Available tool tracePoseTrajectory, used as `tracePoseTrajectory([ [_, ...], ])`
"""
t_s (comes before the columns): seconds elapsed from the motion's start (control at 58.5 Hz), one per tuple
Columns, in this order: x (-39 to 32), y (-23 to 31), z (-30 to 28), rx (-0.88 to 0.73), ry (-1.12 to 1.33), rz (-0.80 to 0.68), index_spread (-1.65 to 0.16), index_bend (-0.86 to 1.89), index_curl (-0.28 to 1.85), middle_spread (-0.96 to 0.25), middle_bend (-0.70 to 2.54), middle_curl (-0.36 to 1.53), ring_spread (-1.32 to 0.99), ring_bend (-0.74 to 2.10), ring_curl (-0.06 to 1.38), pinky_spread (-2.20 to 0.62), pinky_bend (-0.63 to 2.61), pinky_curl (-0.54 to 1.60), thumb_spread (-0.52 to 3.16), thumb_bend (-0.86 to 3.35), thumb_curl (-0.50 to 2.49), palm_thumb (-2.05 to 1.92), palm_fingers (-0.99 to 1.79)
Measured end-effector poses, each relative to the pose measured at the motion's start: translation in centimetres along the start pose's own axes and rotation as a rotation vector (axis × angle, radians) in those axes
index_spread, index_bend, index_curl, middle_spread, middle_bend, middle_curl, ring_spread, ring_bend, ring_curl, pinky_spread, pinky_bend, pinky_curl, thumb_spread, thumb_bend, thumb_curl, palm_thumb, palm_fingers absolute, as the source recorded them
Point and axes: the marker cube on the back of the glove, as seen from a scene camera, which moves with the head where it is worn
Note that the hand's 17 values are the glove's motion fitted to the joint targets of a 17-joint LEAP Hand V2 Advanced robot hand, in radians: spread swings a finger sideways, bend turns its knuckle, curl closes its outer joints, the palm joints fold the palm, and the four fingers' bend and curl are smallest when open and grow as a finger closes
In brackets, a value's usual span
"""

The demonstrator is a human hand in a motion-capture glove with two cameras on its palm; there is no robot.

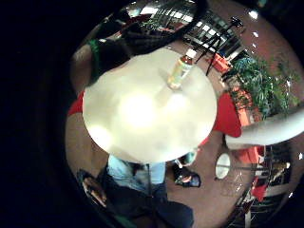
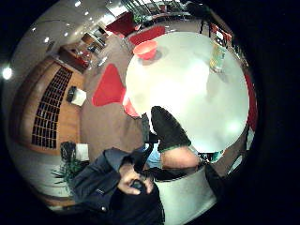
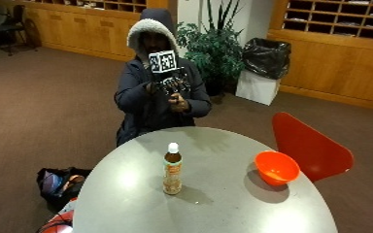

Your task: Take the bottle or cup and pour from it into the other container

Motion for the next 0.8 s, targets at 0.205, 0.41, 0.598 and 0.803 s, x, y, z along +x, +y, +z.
tracePoseTrajectory([
  [0.205,1.8,-0.1,-1.0,0.035,0.031,0.039,-0.35,0.15,0.17,-0.02,0.19,0.16,0.07,0.26,0.16,0.19,0.70,0.25,0.88,0.19,0.19,0.45,0.48],
  [0.41,3.9,-0.8,-1.5,0.013,0.057,0.049,-0.38,0.15,0.22,-0.02,0.18,0.22,0.09,0.25,0.20,0.22,0.72,0.27,1.02,0.10,0.26,0.48,0.44],
  [0.598,5.5,-1.3,-1.2,0.008,0.077,0.251,-0.39,0.15,0.25,-0.02,0.18,0.25,0.10,0.25,0.22,0.22,0.74,0.28,1.07,0.03,0.30,0.51,0.43],
  [0.803,8.8,-2.4,-0.7,0.041,0.074,0.261,-0.39,0.15,0.27,-0.02,0.18,0.27,0.10,0.24,0.24,0.23,0.75,0.29,1.08,-0.02,0.33,0.52,0.41],
])
